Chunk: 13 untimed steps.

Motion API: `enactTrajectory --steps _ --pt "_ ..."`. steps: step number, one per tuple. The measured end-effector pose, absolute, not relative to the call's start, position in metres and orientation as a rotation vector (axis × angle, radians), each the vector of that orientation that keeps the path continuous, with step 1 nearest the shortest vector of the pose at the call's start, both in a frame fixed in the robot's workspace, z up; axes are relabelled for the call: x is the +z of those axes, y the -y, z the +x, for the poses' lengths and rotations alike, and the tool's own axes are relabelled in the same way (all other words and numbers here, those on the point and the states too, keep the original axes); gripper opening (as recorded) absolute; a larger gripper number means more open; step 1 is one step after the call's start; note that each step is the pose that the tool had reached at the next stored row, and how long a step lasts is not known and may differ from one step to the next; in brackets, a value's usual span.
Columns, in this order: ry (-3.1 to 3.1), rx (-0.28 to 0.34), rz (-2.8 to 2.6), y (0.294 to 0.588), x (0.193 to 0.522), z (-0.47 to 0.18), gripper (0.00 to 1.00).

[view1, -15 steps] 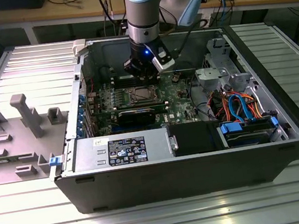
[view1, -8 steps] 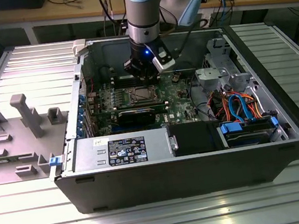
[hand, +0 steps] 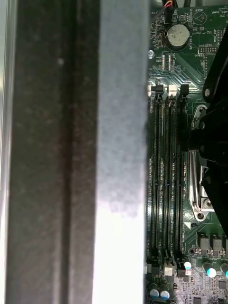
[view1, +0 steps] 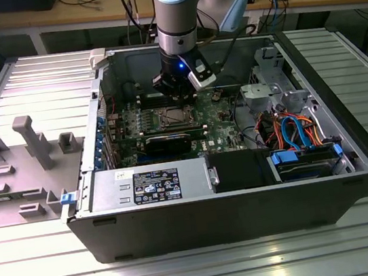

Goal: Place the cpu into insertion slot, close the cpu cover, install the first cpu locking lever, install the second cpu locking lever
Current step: 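Install the second cpu locking lever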

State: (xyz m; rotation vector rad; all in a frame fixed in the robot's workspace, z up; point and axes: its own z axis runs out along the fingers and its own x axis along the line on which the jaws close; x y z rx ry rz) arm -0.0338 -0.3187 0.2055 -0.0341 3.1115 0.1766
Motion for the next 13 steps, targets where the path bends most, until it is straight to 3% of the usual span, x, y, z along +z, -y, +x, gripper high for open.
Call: enactTrajectory --steps 13 --pt "-3.112 0.177 -0.034 0.3234 0.2055 -0.0338 0.11"
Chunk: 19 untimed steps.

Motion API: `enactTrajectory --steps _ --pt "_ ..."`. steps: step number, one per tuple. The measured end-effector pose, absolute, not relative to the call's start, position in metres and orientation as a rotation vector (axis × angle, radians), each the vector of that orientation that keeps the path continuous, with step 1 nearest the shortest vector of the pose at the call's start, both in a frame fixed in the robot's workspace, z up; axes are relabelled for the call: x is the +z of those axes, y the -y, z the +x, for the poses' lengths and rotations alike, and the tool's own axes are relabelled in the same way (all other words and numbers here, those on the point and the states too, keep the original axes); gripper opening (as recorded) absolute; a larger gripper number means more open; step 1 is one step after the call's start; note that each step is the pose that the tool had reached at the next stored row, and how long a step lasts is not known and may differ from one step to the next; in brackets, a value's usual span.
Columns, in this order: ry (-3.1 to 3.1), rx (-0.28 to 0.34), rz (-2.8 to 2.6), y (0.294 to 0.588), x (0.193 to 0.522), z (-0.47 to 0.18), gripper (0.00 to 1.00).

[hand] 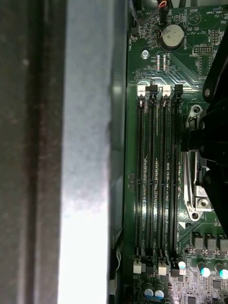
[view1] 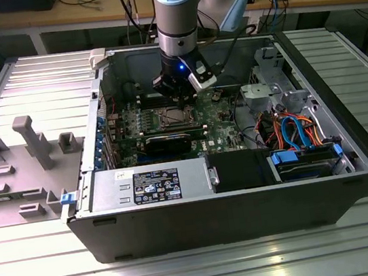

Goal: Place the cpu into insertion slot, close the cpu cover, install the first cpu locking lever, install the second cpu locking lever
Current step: 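Install the second cpu locking lever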

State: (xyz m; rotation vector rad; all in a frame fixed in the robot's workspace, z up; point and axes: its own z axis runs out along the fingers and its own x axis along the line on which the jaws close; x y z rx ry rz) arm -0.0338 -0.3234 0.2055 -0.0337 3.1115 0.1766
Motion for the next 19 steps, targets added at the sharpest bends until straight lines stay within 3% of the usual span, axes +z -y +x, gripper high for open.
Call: enactTrajectory --steps 19 --pt "-3.112 0.177 -0.034 0.326 0.2069 -0.0338 0.11"
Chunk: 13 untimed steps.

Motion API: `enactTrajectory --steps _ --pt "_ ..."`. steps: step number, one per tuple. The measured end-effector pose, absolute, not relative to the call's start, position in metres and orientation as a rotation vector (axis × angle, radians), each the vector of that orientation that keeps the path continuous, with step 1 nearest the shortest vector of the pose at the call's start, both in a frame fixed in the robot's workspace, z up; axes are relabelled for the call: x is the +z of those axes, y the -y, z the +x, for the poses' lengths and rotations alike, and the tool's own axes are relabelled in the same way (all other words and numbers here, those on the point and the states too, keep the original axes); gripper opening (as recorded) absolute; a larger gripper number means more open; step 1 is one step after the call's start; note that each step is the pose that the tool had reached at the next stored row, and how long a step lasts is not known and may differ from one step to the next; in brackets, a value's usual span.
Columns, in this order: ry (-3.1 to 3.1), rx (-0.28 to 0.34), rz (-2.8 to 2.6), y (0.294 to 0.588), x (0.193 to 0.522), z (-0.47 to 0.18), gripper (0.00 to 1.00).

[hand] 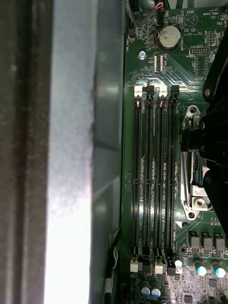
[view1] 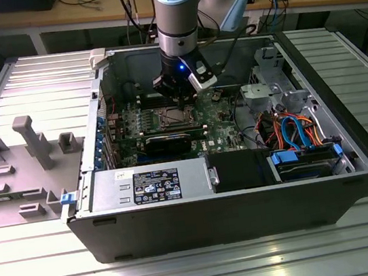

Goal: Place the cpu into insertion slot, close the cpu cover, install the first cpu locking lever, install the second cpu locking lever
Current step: 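Install the second cpu locking lever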

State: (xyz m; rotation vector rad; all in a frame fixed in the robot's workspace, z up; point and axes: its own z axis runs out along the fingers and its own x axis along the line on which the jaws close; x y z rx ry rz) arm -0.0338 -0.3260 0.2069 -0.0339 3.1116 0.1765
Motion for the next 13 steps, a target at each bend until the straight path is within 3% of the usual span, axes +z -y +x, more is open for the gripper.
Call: enactTrajectory --steps 13 --pt "-3.113 0.157 -0.034 0.3272 0.2121 -0.0337 0.11"
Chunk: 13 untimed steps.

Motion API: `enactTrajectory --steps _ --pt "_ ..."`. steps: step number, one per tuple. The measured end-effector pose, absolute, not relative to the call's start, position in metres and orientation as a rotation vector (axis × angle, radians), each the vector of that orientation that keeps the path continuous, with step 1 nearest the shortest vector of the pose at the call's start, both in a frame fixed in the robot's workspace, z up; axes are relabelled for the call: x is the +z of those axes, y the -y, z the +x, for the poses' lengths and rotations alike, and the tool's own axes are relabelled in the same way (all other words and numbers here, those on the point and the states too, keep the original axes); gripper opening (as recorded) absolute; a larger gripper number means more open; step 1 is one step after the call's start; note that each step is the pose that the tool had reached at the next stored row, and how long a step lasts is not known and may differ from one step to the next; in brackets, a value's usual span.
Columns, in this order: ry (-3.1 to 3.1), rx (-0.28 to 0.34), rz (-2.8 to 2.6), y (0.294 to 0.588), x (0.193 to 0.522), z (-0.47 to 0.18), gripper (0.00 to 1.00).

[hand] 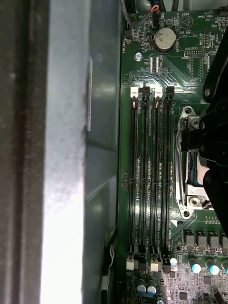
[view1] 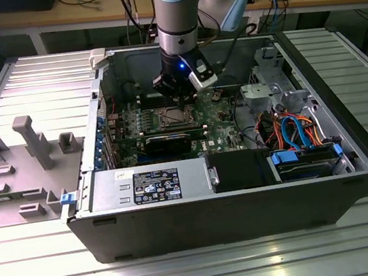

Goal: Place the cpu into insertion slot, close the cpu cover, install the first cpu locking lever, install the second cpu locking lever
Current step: 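Install the second cpu locking lever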

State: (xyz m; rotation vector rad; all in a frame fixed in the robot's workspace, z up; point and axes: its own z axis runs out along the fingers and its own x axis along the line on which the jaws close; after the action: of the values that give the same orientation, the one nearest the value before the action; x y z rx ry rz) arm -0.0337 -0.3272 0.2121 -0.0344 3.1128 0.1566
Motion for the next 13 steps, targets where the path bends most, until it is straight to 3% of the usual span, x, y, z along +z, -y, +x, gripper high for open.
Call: enactTrajectory --steps 10,13 --pt "-3.113 0.149 -0.034 0.327 0.227 -0.034 0.11" --pt "-3.115 0.115 -0.035 0.327 0.227 -0.034 0.11"
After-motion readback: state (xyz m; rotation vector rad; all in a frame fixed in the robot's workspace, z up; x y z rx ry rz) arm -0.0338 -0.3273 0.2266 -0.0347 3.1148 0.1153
